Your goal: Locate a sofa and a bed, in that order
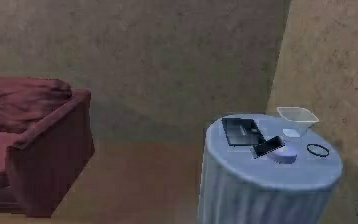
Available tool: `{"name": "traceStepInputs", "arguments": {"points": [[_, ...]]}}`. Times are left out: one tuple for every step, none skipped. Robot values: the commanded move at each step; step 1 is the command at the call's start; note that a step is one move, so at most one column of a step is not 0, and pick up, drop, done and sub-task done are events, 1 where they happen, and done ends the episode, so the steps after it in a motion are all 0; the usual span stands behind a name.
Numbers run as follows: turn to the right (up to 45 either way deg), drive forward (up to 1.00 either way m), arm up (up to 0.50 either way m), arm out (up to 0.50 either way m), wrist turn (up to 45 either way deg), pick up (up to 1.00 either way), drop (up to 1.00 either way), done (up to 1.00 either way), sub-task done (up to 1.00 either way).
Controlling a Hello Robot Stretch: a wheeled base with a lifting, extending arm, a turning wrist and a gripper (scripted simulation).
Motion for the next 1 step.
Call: {"name": "traceStepInputs", "arguments": {"points": [[-39.0, 0.00, 0.00, 0.00, 0.0, 0.00, 0.00, 0.00, 0.00]]}}
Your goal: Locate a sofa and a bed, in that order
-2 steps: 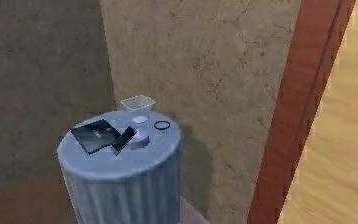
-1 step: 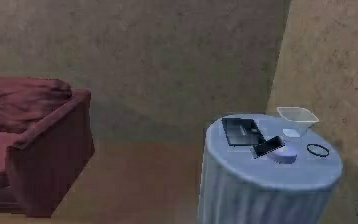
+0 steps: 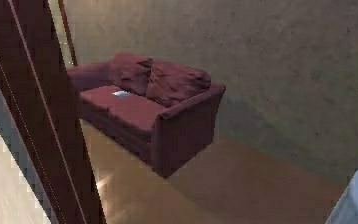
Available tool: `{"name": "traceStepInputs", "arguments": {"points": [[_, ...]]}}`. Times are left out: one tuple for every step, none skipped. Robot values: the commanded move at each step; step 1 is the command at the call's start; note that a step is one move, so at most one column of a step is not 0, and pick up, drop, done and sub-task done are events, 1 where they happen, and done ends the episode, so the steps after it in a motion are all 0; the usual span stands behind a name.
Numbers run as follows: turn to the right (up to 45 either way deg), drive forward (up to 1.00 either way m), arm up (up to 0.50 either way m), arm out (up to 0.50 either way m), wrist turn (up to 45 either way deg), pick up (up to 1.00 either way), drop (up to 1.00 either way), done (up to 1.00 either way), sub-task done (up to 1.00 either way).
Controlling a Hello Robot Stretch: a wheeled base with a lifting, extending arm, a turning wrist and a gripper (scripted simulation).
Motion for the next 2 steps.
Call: {"name": "traceStepInputs", "arguments": {"points": [[0.0, 0.60, 0.00, 0.00, 0.0, 0.00, 0.00, 0.00, 0.00], [-33.0, 0.00, 0.00, 0.00, 0.0, 0.00, 0.00, 0.00, 0.00]]}}
